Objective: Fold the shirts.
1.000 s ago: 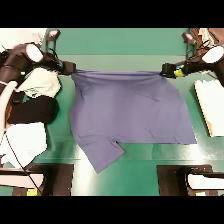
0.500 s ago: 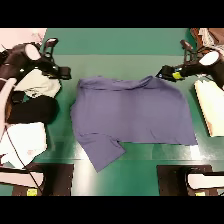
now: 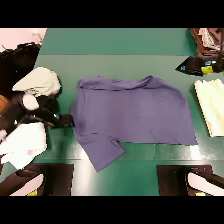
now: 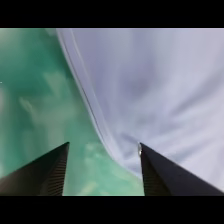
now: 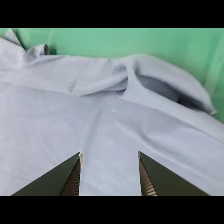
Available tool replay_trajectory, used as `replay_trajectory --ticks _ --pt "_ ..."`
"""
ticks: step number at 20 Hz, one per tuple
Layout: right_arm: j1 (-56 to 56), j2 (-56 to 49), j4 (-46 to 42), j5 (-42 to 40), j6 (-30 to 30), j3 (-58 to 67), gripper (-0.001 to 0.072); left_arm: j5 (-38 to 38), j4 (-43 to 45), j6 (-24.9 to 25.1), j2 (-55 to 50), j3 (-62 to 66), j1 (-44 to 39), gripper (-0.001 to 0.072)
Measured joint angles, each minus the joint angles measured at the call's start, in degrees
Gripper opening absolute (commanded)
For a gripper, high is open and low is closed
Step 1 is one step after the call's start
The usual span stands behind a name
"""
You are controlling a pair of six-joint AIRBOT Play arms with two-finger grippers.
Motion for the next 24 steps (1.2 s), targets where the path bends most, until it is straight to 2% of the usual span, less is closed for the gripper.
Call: replay_trajectory --ticks 4,5,8,12,15,16,17,18,24 --pt "-0.4 2.8 0.0 0.7 -0.1 0.0 0.0412 5.0 -5.0 -1.6 3.3 -9.0 -4.3 0.0518" --pt "-0.5 3.2 0.0 1.0 -0.1 0.0 0.0412 6.5 -6.0 -2.1 3.7 -9.9 -5.3 0.0479" --pt "-1.2 4.3 0.0 2.5 -0.1 0.0 0.0412 10.1 -7.1 -3.1 4.1 -11.8 -8.0 0.0033" --pt "-5.5 6.9 -3.0 7.0 -0.1 -4.7 0.0412 11.8 -7.6 -3.6 4.4 -10.9 -9.4 0.0027" --pt "-13.3 11.8 -6.8 9.0 -0.1 -16.3 0.0414 11.8 -8.0 -3.5 4.5 -7.6 -9.7 0.0027" --pt "-16.6 13.6 -7.6 9.5 -0.1 -20.9 0.0428 11.9 -8.0 -3.2 4.5 -6.5 -9.7 0.0027" --pt "-20.6 15.4 -8.5 9.8 -0.1 -26.1 0.0525 11.9 -8.0 -2.8 4.5 -5.3 -9.8 0.0027" --pt "-24.5 16.9 -9.0 9.8 -0.1 -30.9 0.0531 11.9 -8.1 -2.6 4.5 -4.3 -9.8 0.0027" --pt "-42.9 21.1 -9.8 8.0 -0.7 -52.0 0.0469 13.2 -8.2 -1.7 4.4 -1.5 -9.9 0.0026"
